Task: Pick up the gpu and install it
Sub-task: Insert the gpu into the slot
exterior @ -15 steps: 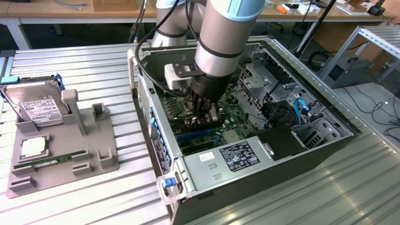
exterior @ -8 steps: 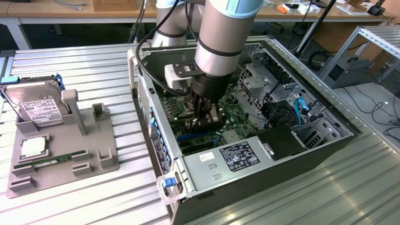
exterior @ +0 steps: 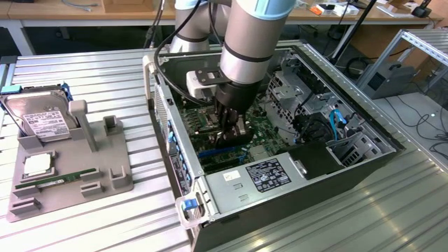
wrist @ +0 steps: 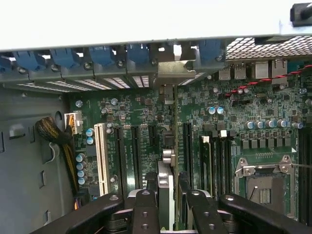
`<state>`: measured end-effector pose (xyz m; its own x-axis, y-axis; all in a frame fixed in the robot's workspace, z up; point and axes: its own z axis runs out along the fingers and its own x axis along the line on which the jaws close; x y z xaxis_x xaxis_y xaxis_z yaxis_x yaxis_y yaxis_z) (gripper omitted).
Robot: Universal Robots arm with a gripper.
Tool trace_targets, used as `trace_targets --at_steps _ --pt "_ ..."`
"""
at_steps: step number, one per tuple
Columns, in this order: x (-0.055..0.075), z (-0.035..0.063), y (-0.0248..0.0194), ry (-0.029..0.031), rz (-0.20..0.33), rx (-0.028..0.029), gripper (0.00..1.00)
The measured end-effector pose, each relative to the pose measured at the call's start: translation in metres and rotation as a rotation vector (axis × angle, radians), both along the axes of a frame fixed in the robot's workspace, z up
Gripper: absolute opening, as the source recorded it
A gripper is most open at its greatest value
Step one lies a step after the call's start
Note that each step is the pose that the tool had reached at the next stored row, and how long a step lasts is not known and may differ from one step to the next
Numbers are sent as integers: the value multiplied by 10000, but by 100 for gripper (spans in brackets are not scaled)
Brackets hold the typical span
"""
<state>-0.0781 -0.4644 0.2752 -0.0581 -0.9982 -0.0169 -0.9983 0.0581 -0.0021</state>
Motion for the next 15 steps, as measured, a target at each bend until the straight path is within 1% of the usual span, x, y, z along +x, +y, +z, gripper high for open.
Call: trace_targets --at_steps 7,11,15 --pt "-50 -33 24 0 -17 -2 27" --pt "-57 -62 20 0 -19 0 27" --pt "-56 -66 18 1 -18 -1 27"
